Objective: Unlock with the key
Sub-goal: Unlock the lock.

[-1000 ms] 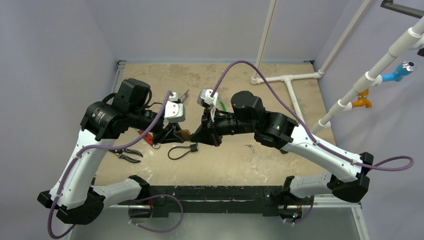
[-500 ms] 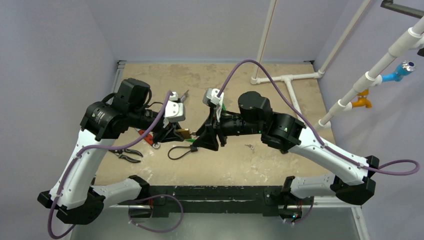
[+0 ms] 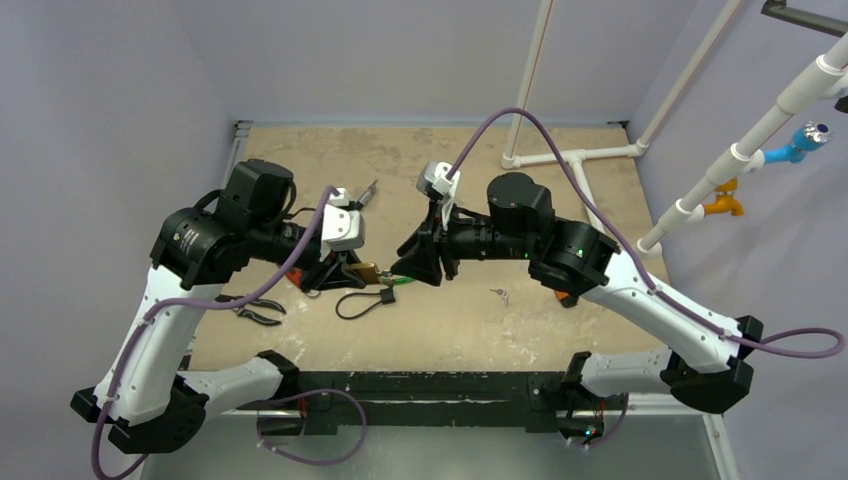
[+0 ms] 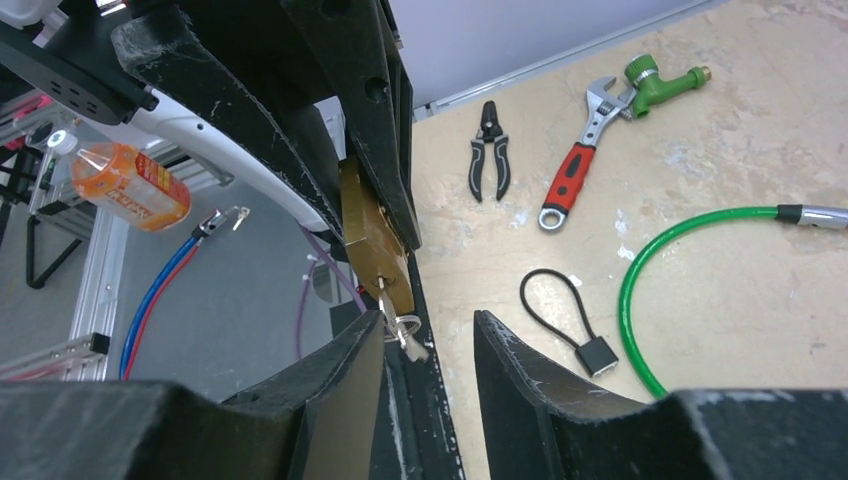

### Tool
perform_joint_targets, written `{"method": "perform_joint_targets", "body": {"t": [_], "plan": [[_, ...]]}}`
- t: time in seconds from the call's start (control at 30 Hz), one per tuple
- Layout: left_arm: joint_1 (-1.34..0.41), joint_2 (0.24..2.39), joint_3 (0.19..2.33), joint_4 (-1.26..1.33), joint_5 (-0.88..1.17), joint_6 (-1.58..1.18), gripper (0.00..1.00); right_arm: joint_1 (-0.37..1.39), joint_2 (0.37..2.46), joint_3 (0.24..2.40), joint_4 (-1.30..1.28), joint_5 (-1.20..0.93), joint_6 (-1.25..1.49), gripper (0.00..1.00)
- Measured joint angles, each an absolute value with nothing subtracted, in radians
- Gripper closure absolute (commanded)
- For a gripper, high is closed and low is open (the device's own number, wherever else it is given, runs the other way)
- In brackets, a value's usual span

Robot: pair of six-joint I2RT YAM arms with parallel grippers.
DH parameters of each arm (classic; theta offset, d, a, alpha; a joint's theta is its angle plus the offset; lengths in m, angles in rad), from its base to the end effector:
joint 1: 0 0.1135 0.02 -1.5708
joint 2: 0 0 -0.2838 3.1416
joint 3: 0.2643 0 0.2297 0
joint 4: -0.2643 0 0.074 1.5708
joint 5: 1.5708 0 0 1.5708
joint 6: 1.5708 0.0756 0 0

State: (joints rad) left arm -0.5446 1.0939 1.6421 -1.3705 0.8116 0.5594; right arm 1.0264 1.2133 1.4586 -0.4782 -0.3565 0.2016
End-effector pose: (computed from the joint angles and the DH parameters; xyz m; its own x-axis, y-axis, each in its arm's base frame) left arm 0.0857 -0.1161 0.4400 -0.1179 0.4985 -0.8589 0.9927 0.0808 -0.0893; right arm 0.1132 0.2379 0.4580 -0.3129 -0.1544 -0.9372 -0.9338 0.2305 0.2738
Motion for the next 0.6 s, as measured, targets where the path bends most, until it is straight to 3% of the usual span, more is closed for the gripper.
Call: {"method": "perform_joint_targets", "body": {"t": [0.13,0.37,0.43,0.53,0.6], "plan": [[-0.545,1.094,1.644,-1.37,0.812,0.559,1.0,1.026,1.221,1.458,-0.463,-0.384,0.207,0.58],[-0.545,1.094,1.644,-1.369,0.812,0.557,1.0,1.026,1.226,1.448,-0.43,-0.439,0.218,0.69],[-0.545,1.094,1.644,-1.369,0.811,0.556,1.0,1.026,1.234,1.448,-0.424,-0.454,0.223,0.77],[-0.545,1.094,1.644,-1.366,0.811,0.552,1.0,1.026,1.258,1.448,-0.418,-0.475,0.226,1.0],[-0.545,1.094,1.645,-1.369,0.804,0.55,1.0,1.026,1.272,1.447,-0.414,-0.487,0.234,1.0]]}}
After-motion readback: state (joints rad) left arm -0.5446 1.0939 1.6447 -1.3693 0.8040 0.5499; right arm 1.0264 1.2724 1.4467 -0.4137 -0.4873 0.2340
